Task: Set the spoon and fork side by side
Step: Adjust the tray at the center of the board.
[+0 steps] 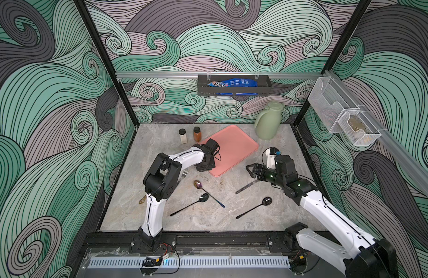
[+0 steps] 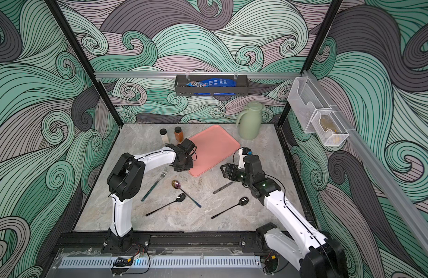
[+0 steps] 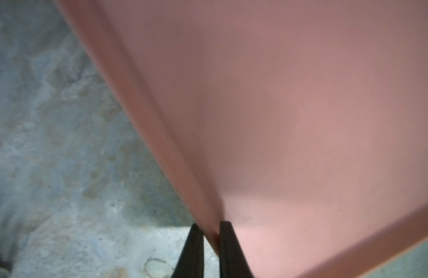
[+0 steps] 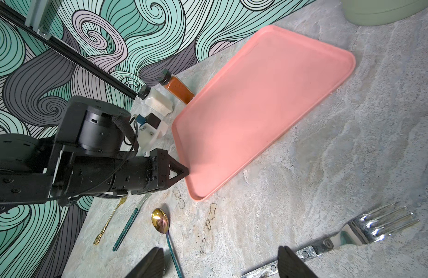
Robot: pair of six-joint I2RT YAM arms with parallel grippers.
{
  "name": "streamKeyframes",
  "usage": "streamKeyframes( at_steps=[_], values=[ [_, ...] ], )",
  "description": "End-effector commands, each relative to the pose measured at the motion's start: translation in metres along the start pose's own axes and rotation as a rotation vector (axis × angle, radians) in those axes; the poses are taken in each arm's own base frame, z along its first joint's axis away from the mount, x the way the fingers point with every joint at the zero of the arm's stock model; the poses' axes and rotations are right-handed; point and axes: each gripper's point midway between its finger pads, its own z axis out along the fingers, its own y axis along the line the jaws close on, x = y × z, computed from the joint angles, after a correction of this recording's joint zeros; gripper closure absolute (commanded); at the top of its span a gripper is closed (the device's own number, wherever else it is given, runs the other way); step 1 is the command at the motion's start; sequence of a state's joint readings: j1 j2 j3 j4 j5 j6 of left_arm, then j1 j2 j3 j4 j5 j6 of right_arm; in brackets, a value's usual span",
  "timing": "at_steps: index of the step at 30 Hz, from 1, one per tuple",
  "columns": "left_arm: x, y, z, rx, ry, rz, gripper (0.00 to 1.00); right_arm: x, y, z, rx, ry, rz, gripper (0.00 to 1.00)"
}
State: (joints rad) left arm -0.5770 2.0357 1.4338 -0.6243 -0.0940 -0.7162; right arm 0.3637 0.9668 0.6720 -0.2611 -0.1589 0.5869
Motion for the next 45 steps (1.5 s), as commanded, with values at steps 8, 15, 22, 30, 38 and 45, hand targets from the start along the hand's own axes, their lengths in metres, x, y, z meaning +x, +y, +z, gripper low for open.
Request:
streamKeyframes(
  at_steps=[8,15,22,30,38,45],
  values=[
    [0.026,0.026,-0.002,-0.018,0.059,0.153,0.94,-0.003,-0.002,-0.022,0.008,-0.071,-0.011,0.21],
    [0.024,0.04,0.004,-0.016,0.092,0.244,0.97,0.004,-0.008,-0.027,0.028,-0.067,-0.006,0.21],
    [0.006,0.055,0.008,0.0,0.083,0.243,1.0,0.005,-0.01,-0.027,0.035,-0.061,-0.008,0.21],
    [-0.005,0.087,0.007,-0.036,0.086,0.229,1.0,0.009,-0.016,-0.024,0.058,-0.047,-0.018,0.21],
    [0.002,0.11,0.01,-0.044,0.1,0.179,1.0,0.014,-0.019,-0.016,0.063,-0.017,-0.008,0.21],
    [0.011,0.126,0.012,-0.068,0.115,0.181,1.0,0.014,-0.019,-0.016,0.063,-0.018,-0.009,0.21]
  ],
)
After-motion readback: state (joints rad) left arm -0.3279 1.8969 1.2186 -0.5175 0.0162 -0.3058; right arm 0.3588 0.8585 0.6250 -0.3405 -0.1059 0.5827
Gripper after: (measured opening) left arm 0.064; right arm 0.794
